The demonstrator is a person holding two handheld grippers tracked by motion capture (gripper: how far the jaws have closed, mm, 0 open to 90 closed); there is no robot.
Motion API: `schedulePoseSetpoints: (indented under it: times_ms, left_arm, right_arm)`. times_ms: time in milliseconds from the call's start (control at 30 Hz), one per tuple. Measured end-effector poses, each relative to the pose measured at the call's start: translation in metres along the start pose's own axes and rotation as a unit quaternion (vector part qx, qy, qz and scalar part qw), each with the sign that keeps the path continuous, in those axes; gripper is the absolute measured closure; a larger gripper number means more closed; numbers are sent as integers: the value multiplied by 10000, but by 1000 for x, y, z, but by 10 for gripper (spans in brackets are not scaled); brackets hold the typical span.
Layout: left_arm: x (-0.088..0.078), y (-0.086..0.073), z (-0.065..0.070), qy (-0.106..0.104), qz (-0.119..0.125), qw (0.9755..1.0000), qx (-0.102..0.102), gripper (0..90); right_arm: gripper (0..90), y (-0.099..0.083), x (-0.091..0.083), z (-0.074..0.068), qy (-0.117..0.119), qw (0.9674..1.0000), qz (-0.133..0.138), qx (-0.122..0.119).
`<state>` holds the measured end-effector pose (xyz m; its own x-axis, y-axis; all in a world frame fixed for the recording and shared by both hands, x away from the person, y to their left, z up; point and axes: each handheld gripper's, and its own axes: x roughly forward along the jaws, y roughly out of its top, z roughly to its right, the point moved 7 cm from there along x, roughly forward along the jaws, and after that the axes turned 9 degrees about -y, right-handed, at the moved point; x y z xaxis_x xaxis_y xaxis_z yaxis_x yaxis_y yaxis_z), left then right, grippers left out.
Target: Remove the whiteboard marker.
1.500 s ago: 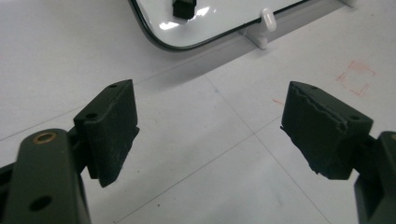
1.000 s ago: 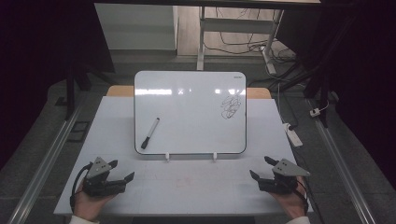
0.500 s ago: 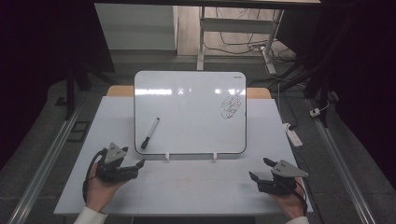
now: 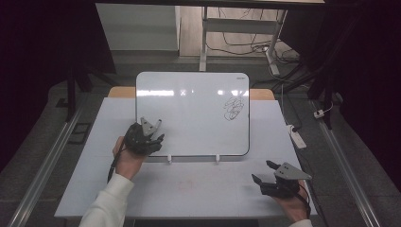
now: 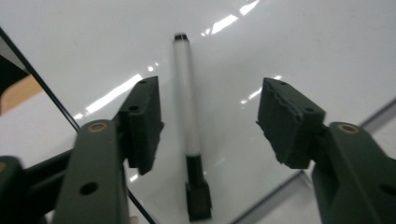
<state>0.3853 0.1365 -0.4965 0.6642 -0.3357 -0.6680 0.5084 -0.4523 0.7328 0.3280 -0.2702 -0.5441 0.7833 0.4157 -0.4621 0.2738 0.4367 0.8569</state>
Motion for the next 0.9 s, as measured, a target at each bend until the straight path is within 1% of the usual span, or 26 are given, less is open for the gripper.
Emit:
schedulePoseSetpoints:
  times_ms: [67, 133, 167, 200, 233, 267, 300, 333, 400, 433, 467, 500, 533, 567, 600, 700, 733, 800, 833, 900]
  left_arm:
    - [3, 4, -2, 80, -53, 9999, 36, 448]
    - [6, 6, -4, 93, -118, 9999, 56, 495]
    - [7, 7, -5, 115, -141, 9998, 78, 495]
    - [8, 7, -5, 138, -160, 9997, 95, 532]
    - [9, 8, -6, 141, -189, 9997, 100, 549]
    - [12, 8, -7, 147, -264, 9995, 117, 563]
    - [12, 8, -7, 147, -264, 9995, 117, 571]
    - [15, 9, -9, 178, -342, 9992, 114, 579]
    - [16, 10, -9, 200, -362, 9991, 134, 609]
    - [17, 11, -10, 207, -406, 9988, 152, 609]
    - [17, 11, -10, 205, -425, 9988, 155, 632]
    - [19, 11, -9, 217, -419, 9988, 152, 632]
    - [20, 11, -10, 227, -470, 9984, 193, 658]
    - [21, 11, -9, 251, -500, 9982, 201, 658]
    - [22, 10, -10, 282, -541, 9979, 220, 681]
    - [23, 11, -9, 374, -553, 9974, 271, 720]
    - [24, 11, -8, 400, -553, 9972, 295, 720]
    - [24, 12, -8, 503, -592, 9964, 350, 750]
    - [24, 12, -8, 512, -594, 9963, 363, 766]
    - [24, 12, -8, 540, -601, 9960, 391, 770]
  right_arm:
    - [227, 0, 0, 0, -3, 10000, -5, -3]
    - [227, -1, 1, 0, -15, 10000, -22, -11]
    - [227, -1, 1, 0, -15, 10000, -22, -11]
    - [227, -2, 1, 0, -29, 10000, -42, -2]
    - [227, -2, 1, 0, -34, 10000, -44, -3]
    - [227, -2, 1, 0, -42, 10000, -45, -8]
    - [227, -2, 0, 0, -46, 10000, -49, -9]
    - [227, -2, 0, 1, -55, 10000, -45, -9]
    - [227, -2, 0, 1, -80, 10000, -31, -8]
    - [227, -2, 0, 1, -80, 10000, -31, -8]
    - [227, -2, 0, 1, -94, 10000, -29, -9]
    - [227, -2, 0, 1, -94, 10000, -29, -9]
    - [227, -2, 0, 1, -97, 9999, -24, -8]
    - [227, -2, 0, 1, -97, 9999, -24, -8]
    - [227, -2, 0, 2, -97, 10000, -21, -11]
    - [227, -1, -1, 2, -110, 9999, -15, -12]
    - [227, -1, -1, 2, -110, 9999, -15, -12]
    - [227, -1, -1, 2, -123, 9999, -1, -10]
    - [227, 0, -1, 2, -135, 9999, 17, -10]
    - [227, 0, -1, 2, -138, 9999, 22, -10]
